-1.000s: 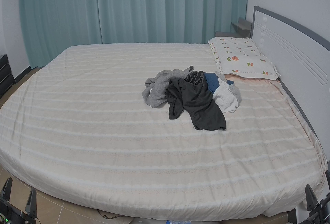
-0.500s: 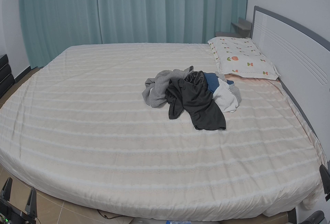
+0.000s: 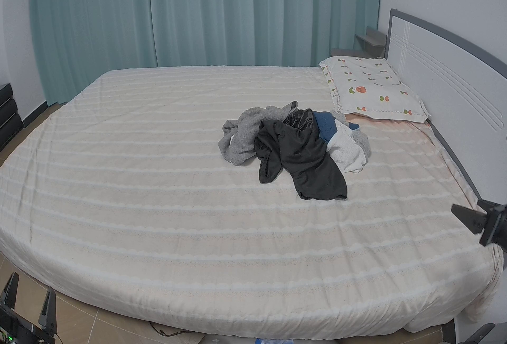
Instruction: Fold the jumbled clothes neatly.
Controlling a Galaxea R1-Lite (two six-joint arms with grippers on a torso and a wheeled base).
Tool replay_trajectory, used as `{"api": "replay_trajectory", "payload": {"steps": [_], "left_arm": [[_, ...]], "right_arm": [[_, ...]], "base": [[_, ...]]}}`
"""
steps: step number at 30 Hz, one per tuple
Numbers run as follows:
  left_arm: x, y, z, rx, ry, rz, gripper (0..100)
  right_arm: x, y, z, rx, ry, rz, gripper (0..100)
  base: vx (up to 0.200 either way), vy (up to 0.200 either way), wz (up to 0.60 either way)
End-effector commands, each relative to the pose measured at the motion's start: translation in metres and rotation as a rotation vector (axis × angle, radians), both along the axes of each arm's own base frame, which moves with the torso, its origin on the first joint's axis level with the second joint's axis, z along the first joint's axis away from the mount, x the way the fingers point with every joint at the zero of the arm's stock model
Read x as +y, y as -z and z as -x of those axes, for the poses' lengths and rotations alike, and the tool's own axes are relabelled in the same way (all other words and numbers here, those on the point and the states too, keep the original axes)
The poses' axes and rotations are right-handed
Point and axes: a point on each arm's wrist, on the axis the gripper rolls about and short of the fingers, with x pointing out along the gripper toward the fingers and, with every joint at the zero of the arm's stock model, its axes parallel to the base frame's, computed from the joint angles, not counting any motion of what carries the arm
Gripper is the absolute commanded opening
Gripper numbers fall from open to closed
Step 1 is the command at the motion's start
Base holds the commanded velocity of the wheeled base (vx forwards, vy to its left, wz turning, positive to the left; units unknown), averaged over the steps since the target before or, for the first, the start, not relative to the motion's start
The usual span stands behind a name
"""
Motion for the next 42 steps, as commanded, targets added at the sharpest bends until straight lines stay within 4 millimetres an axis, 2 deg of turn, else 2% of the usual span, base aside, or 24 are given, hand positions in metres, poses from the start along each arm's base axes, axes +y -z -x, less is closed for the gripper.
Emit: {"api": "replay_trajectory", "payload": {"steps": [1, 5, 6, 9, 12, 14, 15, 16, 17, 18, 20, 27, 33, 42], "left_arm": [[0.000, 0.005, 0.000, -0.001, 0.000, 0.000, 100], [0.000, 0.005, 0.000, 0.001, 0.000, 0.000, 100], [0.000, 0.005, 0.000, 0.001, 0.000, 0.000, 100], [0.000, 0.005, 0.000, 0.001, 0.000, 0.000, 100], [0.000, 0.005, 0.000, -0.001, 0.000, 0.000, 100], [0.000, 0.005, 0.000, 0.001, 0.000, 0.000, 100], [0.000, 0.005, 0.000, 0.001, -0.002, 0.000, 100], [0.000, 0.005, 0.000, 0.001, 0.000, 0.000, 100], [0.000, 0.005, 0.000, 0.001, 0.000, 0.000, 100], [0.000, 0.005, 0.000, 0.001, 0.000, 0.000, 100], [0.000, 0.005, 0.000, 0.001, 0.000, 0.000, 100], [0.000, 0.005, 0.000, 0.001, 0.000, 0.000, 100], [0.000, 0.005, 0.000, 0.001, -0.002, 0.000, 100], [0.000, 0.005, 0.000, 0.001, 0.000, 0.000, 100]], "right_arm": [[0.043, 0.059, -0.198, 0.279, 0.029, -0.102, 100], [0.058, 0.084, -0.247, 0.309, 0.078, -0.142, 100], [0.059, 0.087, -0.252, 0.309, 0.085, -0.149, 100], [0.069, 0.106, -0.283, 0.324, 0.120, -0.186, 100], [0.074, 0.130, -0.305, 0.346, 0.124, -0.182, 100], [0.077, 0.139, -0.313, 0.350, 0.126, -0.179, 100], [0.082, 0.152, -0.324, 0.354, 0.125, -0.175, 100], [0.082, 0.153, -0.325, 0.354, 0.125, -0.175, 100], [0.086, 0.167, -0.335, 0.362, 0.121, -0.172, 100], [0.087, 0.168, -0.336, 0.362, 0.121, -0.172, 100], [0.091, 0.185, -0.349, 0.379, 0.122, -0.166, 100], [0.097, 0.204, -0.370, 0.402, 0.140, -0.196, 100], [0.106, 0.212, -0.381, 0.405, 0.134, -0.204, 100], [0.114, 0.212, -0.396, 0.370, 0.127, -0.227, 100]], "base": [[0.000, 0.000, 0.00], [0.000, 0.000, 0.00], [0.000, 0.000, 0.00], [0.000, 0.000, 0.00], [0.000, 0.000, 0.00], [0.000, 0.000, 0.00], [0.000, 0.000, 0.00], [0.000, 0.000, 0.00], [0.000, 0.000, 0.00], [0.000, 0.000, 0.00], [0.000, 0.000, 0.00], [0.000, 0.000, 0.00], [0.000, 0.000, 0.00], [0.000, 0.000, 0.00]]}}
